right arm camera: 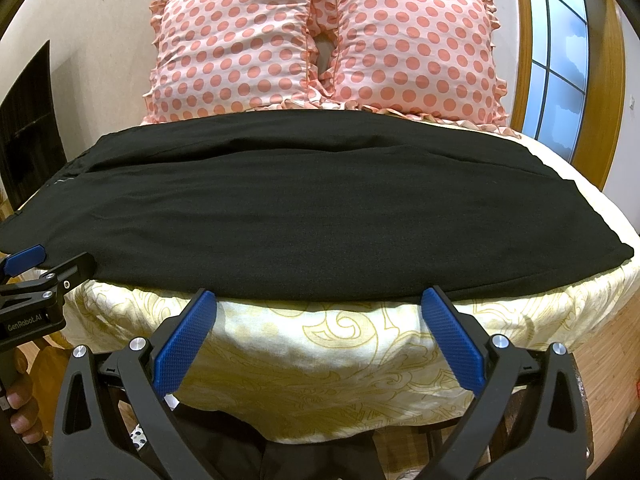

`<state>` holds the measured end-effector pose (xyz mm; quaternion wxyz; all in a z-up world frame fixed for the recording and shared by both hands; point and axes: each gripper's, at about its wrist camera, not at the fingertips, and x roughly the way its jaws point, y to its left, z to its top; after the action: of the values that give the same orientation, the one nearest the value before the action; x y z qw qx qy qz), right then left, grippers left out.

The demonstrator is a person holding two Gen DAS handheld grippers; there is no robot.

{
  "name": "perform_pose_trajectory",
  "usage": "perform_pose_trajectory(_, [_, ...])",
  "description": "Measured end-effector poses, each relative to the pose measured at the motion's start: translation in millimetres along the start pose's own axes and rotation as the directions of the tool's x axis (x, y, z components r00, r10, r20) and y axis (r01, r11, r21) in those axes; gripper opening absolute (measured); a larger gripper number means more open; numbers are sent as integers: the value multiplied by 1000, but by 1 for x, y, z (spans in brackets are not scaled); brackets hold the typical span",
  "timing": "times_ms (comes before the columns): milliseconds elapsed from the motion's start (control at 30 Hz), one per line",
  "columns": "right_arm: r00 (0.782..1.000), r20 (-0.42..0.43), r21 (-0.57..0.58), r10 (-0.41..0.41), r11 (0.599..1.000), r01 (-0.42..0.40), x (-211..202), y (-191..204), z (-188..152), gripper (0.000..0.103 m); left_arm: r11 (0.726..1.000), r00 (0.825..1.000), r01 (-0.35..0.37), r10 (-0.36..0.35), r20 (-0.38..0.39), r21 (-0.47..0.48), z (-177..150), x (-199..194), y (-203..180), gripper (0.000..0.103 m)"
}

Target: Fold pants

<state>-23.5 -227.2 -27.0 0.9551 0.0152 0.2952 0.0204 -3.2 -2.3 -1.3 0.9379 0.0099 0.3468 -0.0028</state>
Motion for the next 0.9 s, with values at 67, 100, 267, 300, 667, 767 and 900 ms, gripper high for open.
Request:
perform_pose_trajectory(67, [1000,4,-2,1,1000,-1,1,1,-1,102,1000,1000,2,-2,7,1,-1,0,0,101])
perform_pose_trajectory(100, [1000,5,-4,4,1000,-4,2,1,-1,102,1000,1000,1,-1,13,2,-1,-1,0,101])
perform_pose_trajectory(267, [999,-1,-25,53,998,-53,-3,-9,1,102,1000,998,6,-7,55,10,0,-6,3,101])
perform_pose_trajectory(300, [998,2,-18,64,998,-64,-4,-14,2,102,1000,999,10,-11,52,12,2,-5,4,101])
perform_pose_trajectory(667, [973,30,394,-229,897,199,-14,-188,26,102,998,996,44,-46,73,38,0,-3,8,101])
perform_pose_trajectory(767, [957,11,469,-289,847,250,-12,-232,30,102,998,996,47,-51,78,43,1,-2,7,101])
perform_pose_trajectory(900, [963,38,428,-266,876,225,-8,-248,60,102,997,996,65,-67,61,37,6,-3,9,101])
